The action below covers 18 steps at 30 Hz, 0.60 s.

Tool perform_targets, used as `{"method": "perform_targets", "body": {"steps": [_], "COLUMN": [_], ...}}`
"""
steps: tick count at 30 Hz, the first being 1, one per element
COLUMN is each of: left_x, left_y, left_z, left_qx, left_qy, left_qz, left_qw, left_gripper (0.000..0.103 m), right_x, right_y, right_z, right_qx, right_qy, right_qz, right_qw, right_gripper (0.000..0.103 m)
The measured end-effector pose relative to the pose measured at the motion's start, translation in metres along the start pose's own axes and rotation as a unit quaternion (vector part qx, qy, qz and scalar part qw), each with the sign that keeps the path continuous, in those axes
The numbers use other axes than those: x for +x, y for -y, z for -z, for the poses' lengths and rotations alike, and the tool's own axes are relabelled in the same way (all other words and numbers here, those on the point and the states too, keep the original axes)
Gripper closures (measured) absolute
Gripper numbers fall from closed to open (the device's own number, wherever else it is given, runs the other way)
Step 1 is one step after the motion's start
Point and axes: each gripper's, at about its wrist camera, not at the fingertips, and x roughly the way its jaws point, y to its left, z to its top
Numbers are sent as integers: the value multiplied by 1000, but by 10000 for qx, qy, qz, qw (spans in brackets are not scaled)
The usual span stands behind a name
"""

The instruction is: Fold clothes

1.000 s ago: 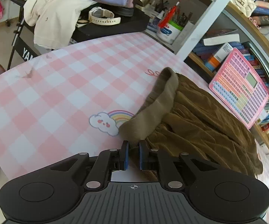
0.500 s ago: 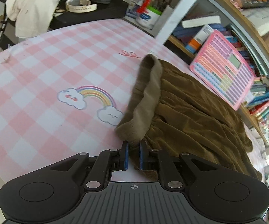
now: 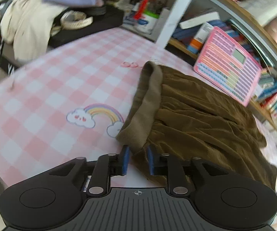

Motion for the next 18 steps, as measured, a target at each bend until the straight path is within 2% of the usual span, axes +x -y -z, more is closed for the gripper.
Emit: {"method": "perform_targets", "body": {"steps": [7, 14, 18], "left_x": [-16, -27, -32], "left_y": [25, 49, 59], "left_z": [3, 8, 10], "left_qx": [718, 1339, 1544], "left_qy": [78, 86, 109], "left_qz": [78, 198, 327], "left_qw": [9974, 9908, 9874], "left_gripper": [52, 47, 37], "right_x": [-35, -66, -81], "right_y": [-2, -17, -26], "right_z": [17, 36, 43], "right_qx": [250, 331, 394], "right_qy": [217, 273, 298], "right_qz": [-6, 12, 3], "right_qw": [9995, 9991, 9988], "right_gripper": [57, 47, 39]}}
